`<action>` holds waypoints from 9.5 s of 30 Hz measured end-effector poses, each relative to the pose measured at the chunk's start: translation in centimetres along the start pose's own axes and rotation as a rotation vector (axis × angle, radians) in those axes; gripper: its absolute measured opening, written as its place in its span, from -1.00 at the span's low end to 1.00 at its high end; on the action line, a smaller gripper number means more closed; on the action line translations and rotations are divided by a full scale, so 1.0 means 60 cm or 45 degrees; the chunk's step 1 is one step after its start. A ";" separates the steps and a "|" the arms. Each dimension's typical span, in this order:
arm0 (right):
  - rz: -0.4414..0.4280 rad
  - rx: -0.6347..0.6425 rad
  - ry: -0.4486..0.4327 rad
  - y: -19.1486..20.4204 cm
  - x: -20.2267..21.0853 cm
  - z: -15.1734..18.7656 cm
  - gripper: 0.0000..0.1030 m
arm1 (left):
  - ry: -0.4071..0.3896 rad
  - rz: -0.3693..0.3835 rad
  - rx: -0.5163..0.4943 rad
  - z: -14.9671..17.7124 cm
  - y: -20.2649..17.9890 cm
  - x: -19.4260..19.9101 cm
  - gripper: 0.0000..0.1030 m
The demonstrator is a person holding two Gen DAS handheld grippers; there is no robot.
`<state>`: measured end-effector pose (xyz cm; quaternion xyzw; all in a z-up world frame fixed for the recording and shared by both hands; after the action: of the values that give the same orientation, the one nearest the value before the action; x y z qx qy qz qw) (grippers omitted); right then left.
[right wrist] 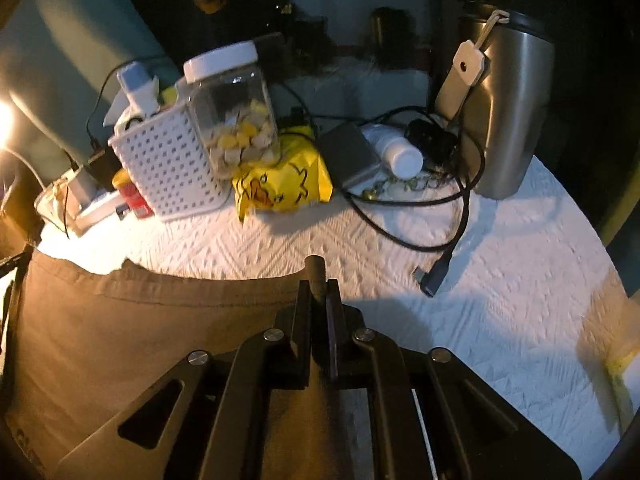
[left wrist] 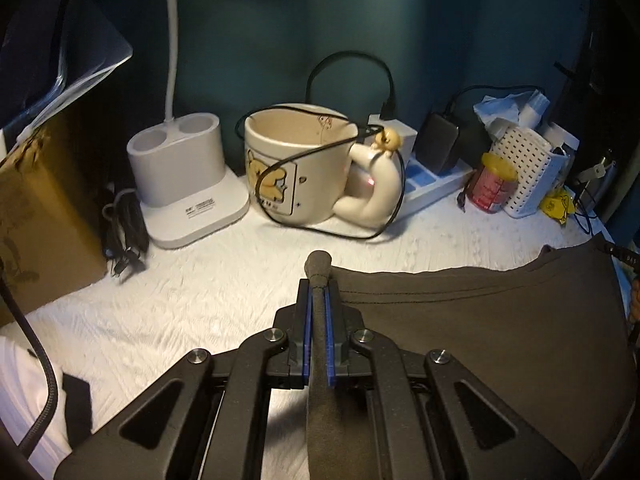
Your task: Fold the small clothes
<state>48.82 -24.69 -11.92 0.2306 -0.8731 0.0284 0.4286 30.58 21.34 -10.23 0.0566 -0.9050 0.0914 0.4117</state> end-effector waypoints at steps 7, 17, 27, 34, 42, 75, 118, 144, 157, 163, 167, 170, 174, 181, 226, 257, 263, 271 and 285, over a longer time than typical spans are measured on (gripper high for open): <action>0.013 -0.031 0.004 -0.011 -0.016 -0.002 -0.87 | 0.040 -0.074 -0.060 -0.001 -0.006 -0.037 -0.92; 0.090 -0.087 0.060 -0.016 -0.040 0.002 -0.86 | 0.151 -0.131 -0.086 0.017 -0.004 -0.067 -0.84; 0.243 -0.020 0.007 0.004 0.010 0.006 -0.64 | 0.127 -0.146 0.014 0.039 0.016 -0.009 -0.80; 0.265 -0.031 0.000 0.013 0.059 0.026 -0.34 | 0.092 -0.106 0.044 0.056 0.002 0.041 -0.80; 0.264 -0.020 -0.020 0.035 0.130 0.067 -0.34 | -0.024 -0.001 0.061 0.075 -0.045 0.105 -0.05; 0.162 -0.170 0.044 0.057 0.298 0.312 0.21 | 0.010 0.281 -0.076 0.224 -0.217 0.208 -0.04; -0.046 -0.274 0.132 0.123 0.246 0.358 0.65 | 0.078 0.186 -0.108 0.220 -0.177 0.164 -0.04; -0.022 -0.153 0.049 0.175 0.090 0.217 -0.13 | 0.113 0.124 0.006 0.181 -0.103 0.127 -0.04; -0.024 -0.094 0.070 0.190 0.094 0.199 -0.62 | 0.089 0.156 0.010 0.173 -0.080 0.129 -0.04; -0.047 -0.065 0.028 0.221 0.124 0.171 -0.64 | 0.071 0.169 0.028 0.174 -0.065 0.138 -0.04; -0.066 0.003 -0.005 0.262 0.143 0.152 -0.65 | 0.052 0.184 0.045 0.180 -0.052 0.147 -0.04; -0.085 0.063 -0.015 0.301 0.150 0.143 -0.65 | 0.040 0.190 0.056 0.186 -0.040 0.154 -0.04; -0.123 0.139 -0.017 0.359 0.152 0.139 -0.66 | 0.022 0.190 0.078 0.194 -0.019 0.165 -0.04; -0.176 0.232 0.014 0.438 0.136 0.144 -0.66 | -0.006 0.190 0.115 0.211 0.013 0.183 -0.04; -0.351 0.764 0.279 0.763 0.105 0.262 -0.27 | -0.106 0.167 0.159 0.269 0.099 0.252 -0.04; -0.503 0.622 0.189 0.692 0.166 0.286 -0.07 | -0.085 0.118 -0.063 0.202 -0.018 0.264 -0.04; -0.441 0.492 0.156 0.598 0.148 0.250 -0.07 | -0.035 0.134 -0.156 0.163 -0.086 0.228 -0.04; -0.351 0.322 0.124 0.472 0.116 0.204 -0.07 | 0.053 0.118 -0.369 0.119 -0.184 0.159 -0.04; -0.283 0.172 0.146 0.366 0.067 0.172 -0.07 | 0.184 -0.030 -0.765 0.095 -0.266 0.032 -0.69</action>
<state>29.72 -9.20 -12.11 0.3520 -0.8124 0.0526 0.4619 27.96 4.49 -10.59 -0.0637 -0.8591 -0.1812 0.4744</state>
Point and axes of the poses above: each gripper's, at about its wrist camera, not at the fingertips, and x roughly against the way its jaws point, y to its left, z to its underside, the point moved 4 cm from there along -x, roughly the way its jaws point, and after that the axes turned 3 degrees about y, right-handed, at the moved point
